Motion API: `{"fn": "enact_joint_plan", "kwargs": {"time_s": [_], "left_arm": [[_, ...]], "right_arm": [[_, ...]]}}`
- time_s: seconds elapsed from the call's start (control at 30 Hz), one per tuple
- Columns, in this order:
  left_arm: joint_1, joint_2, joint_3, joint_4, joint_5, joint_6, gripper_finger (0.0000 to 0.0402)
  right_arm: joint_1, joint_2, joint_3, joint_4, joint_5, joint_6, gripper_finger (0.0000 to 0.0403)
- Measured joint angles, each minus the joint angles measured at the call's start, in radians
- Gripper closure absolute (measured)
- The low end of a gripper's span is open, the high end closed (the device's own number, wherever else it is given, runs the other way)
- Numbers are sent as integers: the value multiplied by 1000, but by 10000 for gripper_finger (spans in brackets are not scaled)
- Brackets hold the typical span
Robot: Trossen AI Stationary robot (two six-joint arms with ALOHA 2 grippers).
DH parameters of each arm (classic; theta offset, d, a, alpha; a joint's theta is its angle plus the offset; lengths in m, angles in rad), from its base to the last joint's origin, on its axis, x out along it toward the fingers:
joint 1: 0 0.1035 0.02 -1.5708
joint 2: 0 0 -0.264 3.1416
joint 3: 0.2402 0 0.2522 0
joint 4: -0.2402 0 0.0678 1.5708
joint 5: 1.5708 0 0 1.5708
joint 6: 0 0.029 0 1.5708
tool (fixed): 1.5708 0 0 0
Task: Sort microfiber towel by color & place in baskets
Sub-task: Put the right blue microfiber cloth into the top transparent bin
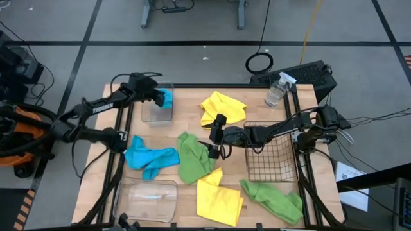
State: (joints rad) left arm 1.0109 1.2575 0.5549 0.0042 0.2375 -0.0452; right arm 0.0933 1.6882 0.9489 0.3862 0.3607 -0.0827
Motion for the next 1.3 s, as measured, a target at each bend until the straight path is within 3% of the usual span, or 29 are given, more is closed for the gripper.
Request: {"fn": "enact_joint_plan", "kwargs": {"time_s": [0.23, 0.43, 0.7, 0.87, 1.3], "left_arm": [[-1, 69, 1, 0, -34, 6, 347], [-1, 76, 0, -2, -94, 25, 281], [-4, 64, 0, -6, -96, 25, 199], [-4, -3, 1, -44, -97, 26, 177], [-53, -265, 3, -110, -70, 115, 177]], "right_arm": [[-6, 0, 0, -5, 0, -11, 93], [-28, 0, 0, -10, 0, -9, 93], [-34, 0, 0, -26, 1, 7, 93], [-34, 0, 0, -34, 1, 19, 93], [-34, 0, 0, -34, 1, 37, 93]]}}
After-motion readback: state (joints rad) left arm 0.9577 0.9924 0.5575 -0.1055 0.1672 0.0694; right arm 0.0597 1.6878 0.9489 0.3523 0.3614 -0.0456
